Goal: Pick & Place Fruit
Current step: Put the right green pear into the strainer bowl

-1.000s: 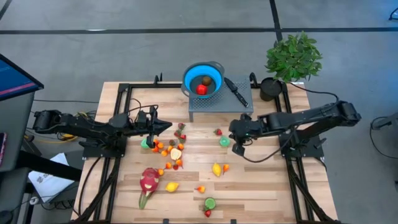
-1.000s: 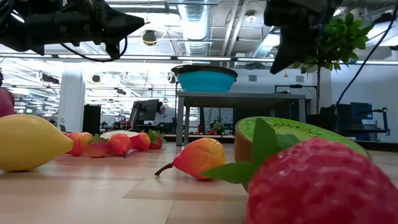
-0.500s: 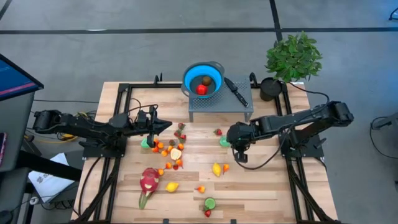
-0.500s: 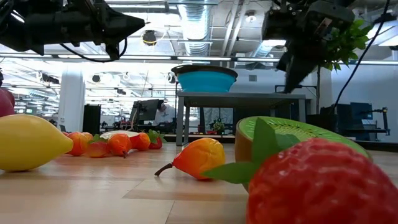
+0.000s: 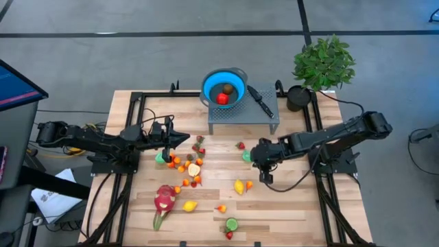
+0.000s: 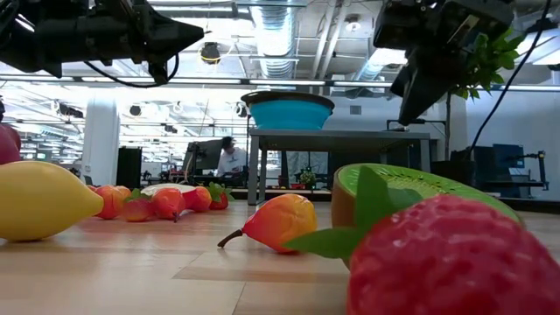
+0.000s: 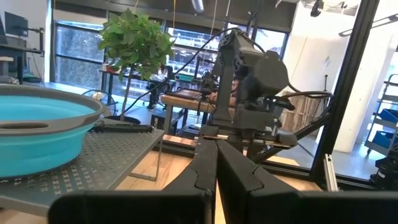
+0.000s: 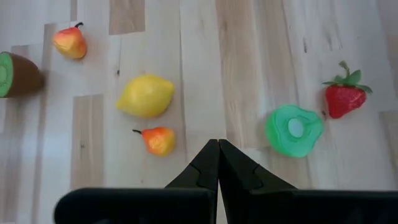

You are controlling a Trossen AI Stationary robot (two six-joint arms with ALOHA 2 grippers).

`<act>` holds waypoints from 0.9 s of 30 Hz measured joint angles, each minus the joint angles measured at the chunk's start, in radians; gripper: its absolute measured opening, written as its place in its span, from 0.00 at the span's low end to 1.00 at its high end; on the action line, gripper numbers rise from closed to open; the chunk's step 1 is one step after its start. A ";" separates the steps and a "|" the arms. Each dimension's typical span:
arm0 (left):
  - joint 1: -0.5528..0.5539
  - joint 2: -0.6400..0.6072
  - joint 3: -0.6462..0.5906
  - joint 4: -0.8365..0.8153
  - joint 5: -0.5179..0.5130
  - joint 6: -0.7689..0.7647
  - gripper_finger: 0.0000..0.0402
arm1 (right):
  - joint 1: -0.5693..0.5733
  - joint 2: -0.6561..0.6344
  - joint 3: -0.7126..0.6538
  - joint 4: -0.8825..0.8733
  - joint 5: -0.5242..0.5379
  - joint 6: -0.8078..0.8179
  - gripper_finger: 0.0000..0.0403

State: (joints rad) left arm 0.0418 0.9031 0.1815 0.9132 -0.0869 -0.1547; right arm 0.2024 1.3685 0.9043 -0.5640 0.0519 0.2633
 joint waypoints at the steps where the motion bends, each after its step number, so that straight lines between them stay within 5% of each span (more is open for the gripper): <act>1: 0.000 0.000 0.000 0.000 0.000 0.000 0.00 | 0.006 0.000 0.000 0.000 0.002 0.005 0.00; 15: 0.000 0.000 0.000 -0.001 0.001 0.000 0.00 | 0.047 -0.005 -0.035 0.043 0.039 0.044 0.00; 27: 0.000 0.000 0.000 -0.004 0.005 0.000 0.00 | 0.012 -0.162 -0.170 0.226 0.028 0.078 0.00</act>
State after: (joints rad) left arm 0.0418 0.9031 0.1818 0.9092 -0.0822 -0.1547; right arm 0.2140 1.2064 0.7341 -0.3380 0.0795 0.3412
